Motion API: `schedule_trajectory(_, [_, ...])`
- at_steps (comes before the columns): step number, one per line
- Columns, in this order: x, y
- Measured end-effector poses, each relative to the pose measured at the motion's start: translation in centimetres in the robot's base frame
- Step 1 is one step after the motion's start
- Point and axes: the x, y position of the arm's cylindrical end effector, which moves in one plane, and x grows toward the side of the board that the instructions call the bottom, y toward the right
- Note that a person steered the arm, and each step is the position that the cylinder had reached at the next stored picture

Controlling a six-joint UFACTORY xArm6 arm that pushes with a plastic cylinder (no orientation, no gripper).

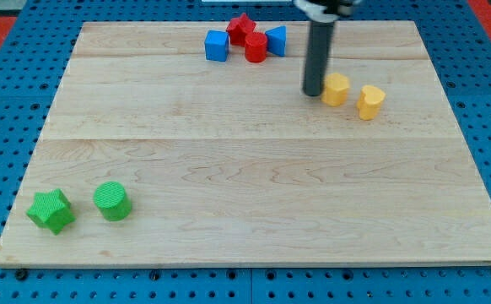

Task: Slide the green circle to the bottom side of the yellow hexagon

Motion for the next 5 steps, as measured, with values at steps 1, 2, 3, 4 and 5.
schedule_trajectory(1, [0.3,-0.1])
schedule_trajectory(2, [1.7,-10.1])
schedule_trajectory(3, [3.1,-20.2])
schedule_trajectory(4, [6.8,-29.9])
schedule_trajectory(5, [15.4,-36.0])
